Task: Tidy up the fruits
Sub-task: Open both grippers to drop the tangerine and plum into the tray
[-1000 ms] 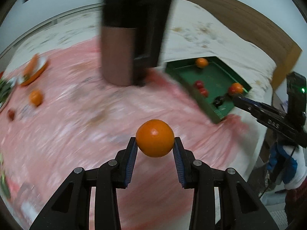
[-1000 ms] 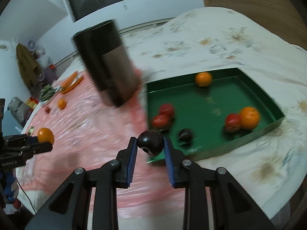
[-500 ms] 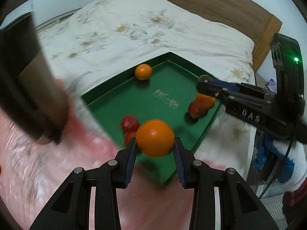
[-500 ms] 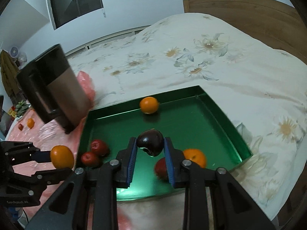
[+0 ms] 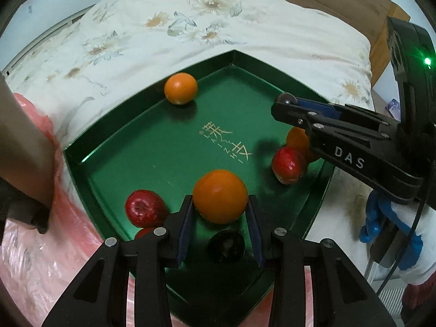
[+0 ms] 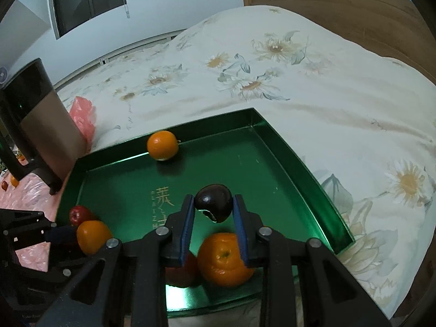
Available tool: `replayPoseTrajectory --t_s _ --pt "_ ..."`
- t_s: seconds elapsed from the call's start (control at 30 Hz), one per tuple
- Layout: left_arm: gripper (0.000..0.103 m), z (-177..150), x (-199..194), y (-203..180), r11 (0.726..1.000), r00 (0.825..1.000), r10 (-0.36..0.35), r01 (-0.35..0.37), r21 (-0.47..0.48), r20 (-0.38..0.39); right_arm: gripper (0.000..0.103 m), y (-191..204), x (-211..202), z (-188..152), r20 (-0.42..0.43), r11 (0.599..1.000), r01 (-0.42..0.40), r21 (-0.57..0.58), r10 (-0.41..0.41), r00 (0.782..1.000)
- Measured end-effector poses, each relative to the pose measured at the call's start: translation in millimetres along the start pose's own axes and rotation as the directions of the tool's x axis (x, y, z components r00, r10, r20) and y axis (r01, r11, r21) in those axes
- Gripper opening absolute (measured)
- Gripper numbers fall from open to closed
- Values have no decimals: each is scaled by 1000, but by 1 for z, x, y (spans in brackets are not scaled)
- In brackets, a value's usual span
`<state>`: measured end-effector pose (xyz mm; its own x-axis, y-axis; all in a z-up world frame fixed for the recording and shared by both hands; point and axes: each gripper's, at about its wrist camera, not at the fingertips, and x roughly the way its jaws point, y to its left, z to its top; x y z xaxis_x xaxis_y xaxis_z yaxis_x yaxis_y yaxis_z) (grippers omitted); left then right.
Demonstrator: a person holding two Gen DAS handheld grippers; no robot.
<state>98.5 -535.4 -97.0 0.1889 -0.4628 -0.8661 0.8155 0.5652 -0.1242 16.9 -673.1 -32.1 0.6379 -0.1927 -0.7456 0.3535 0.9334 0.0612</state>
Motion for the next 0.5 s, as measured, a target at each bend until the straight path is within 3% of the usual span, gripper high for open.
replayPoseTrajectory --t_s 0.5 --pt "33 -6 7 -1 1000 1000 19 -19 9 -8 11 -1 15 -3 -32 999 40 -28 -41 999"
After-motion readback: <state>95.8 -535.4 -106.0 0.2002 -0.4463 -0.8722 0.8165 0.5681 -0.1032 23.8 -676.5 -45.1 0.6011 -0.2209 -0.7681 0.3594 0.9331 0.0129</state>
